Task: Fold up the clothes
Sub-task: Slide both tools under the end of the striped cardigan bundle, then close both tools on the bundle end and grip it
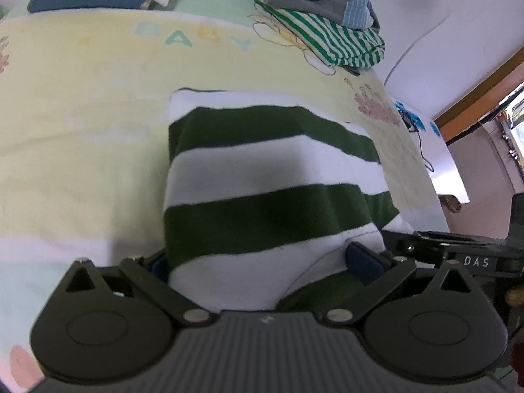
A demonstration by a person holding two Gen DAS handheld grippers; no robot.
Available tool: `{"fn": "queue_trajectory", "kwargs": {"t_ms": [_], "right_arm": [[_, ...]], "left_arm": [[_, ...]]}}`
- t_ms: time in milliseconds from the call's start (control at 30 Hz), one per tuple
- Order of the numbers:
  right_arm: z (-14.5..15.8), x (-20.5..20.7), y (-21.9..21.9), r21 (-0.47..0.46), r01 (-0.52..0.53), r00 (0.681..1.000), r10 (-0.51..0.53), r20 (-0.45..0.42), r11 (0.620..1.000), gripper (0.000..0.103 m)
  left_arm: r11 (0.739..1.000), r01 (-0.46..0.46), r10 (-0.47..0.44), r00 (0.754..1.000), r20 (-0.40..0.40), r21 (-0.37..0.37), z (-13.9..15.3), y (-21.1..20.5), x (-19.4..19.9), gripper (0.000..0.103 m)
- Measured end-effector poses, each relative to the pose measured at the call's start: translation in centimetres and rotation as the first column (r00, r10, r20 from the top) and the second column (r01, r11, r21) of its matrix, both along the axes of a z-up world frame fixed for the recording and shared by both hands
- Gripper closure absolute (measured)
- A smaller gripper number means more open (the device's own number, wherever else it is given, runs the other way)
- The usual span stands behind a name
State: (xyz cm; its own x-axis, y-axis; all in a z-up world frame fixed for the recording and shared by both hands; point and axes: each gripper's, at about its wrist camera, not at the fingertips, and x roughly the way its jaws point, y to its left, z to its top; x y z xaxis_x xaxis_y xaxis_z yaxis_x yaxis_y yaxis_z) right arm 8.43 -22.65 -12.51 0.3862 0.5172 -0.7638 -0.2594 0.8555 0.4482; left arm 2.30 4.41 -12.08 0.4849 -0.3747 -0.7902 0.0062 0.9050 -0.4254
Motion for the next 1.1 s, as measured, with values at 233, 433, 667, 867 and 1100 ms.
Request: {"fn": "queue_trajectory", "kwargs": {"t_ms": [233,433,667,867,1100], "right_arm": [[0.1,0.3,0.1,0.0,0.001,1.0,-0.001,-0.023,1.0,0.049],[0.1,0.7,0.0,0.023,0.005,0.998,-0.003,-0.067,1.0,0.054],[0.3,0.4,0.3,-0.002,-0.017,0.999,0.017,-0.05,1.0,0.055],[0.1,0.2,0.4,0.005,0.024,0.999,-0.023,-0.045,1.0,0.053],[0.0,-0.6,0.5,-0.005,0.039,0.999,-0.039,0.011,0.999,0.053]], "left_arm": [[0.998,0.055,-0.057,0.998,-0.032,-0.042,0.0,0.9,1.1,0.001],[0.991,0.035,-0.041,0.998,-0.04,-0.125,-0.2,2.0,1.5,0.003],[0.997,0.042,-0.043,0.999,0.001,-0.071,-0.1,0.7,1.0,0.001],[1.0,0.009,-0.009,1.0,-0.007,-0.019,0.0,0.0,1.2,0.001],[0.997,-0.051,0.051,0.999,0.006,0.054,0.0,-1.1,0.8,0.001]]}}
